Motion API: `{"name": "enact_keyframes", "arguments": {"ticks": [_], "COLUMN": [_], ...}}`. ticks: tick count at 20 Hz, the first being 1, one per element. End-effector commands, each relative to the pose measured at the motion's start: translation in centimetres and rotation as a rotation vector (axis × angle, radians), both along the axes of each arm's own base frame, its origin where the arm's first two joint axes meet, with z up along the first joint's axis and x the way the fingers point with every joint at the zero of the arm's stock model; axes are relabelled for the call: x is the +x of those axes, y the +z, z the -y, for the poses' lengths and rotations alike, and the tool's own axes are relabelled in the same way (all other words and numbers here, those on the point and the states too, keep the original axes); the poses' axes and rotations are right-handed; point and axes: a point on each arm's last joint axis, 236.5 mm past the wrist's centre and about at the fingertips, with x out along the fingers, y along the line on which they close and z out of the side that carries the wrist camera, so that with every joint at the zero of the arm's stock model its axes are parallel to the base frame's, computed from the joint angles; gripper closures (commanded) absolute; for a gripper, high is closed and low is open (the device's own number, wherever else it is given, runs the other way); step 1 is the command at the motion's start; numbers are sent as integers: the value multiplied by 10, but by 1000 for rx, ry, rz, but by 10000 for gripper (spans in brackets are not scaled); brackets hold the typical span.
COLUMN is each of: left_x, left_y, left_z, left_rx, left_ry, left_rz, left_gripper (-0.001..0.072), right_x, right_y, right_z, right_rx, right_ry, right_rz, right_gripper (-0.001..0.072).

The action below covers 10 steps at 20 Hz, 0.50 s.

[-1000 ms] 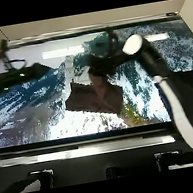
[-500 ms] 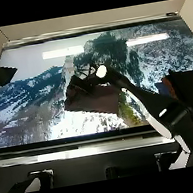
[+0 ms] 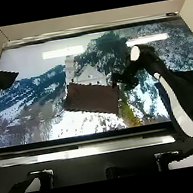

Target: Fold the shirts.

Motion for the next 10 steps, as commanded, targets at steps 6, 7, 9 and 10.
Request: {"name": "enact_keyframes", "arguments": {"ticks": [6,7,9,10], "left_x": [0,0,1,1], "left_y": [0,0,1,1], "left_z": [-1,-1,-1,-1], "left_rx": [9,9,8,8], "left_ry": [0,0,2,2], "left_rz": [5,6,8,8], "left_gripper": [682,682,682,682], "right_x": [-19,-19,-13,-8], "right_y": [-75,-79,-77,-66], "right_z": [-43,-46,-49,-48], "right_rx": [204,203,211,235], "right_ry": [-66,-63,-65,-54], "right_rz": [-84,-85,-62,-36], "right_gripper": [121,211,658,658]}}
